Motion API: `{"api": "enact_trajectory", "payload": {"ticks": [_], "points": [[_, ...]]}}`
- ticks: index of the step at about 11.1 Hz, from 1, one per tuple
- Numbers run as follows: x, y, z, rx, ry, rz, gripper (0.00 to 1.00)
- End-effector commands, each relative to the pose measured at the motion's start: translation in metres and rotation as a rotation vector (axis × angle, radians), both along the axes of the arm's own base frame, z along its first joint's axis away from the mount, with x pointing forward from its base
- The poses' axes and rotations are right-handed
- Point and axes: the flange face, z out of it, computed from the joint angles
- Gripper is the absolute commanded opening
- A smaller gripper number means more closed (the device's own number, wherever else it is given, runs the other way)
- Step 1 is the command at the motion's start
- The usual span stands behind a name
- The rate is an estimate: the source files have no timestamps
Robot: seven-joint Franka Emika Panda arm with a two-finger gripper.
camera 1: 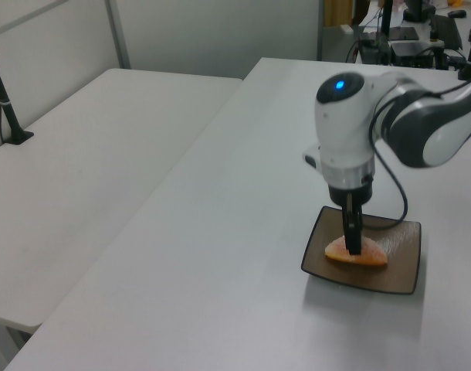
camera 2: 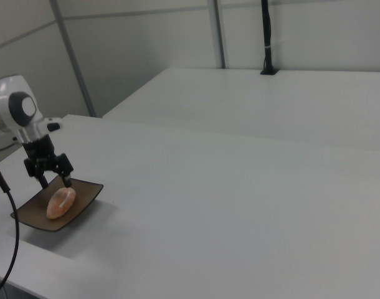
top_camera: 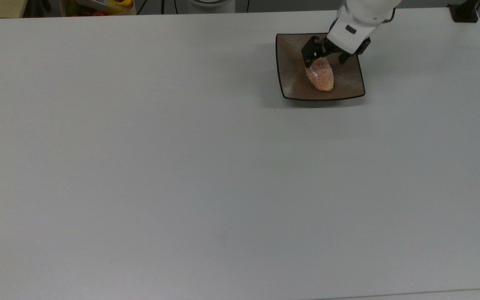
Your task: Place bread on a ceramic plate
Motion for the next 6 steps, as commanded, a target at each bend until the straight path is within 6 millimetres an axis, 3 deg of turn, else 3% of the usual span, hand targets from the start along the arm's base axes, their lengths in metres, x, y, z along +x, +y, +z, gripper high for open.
{"api": "enact_trajectory", "payload": {"ticks": [1,4,6], "points": [[0.004,-0.047,0.09,0.014,-0.082,-0.092,1.0],[0.014,-0.102,0.173,0.029,-0.146,-0.198,1.0],[0.017,-0.146,0.205,0.08,-0.151,-0.285,1.0]]}}
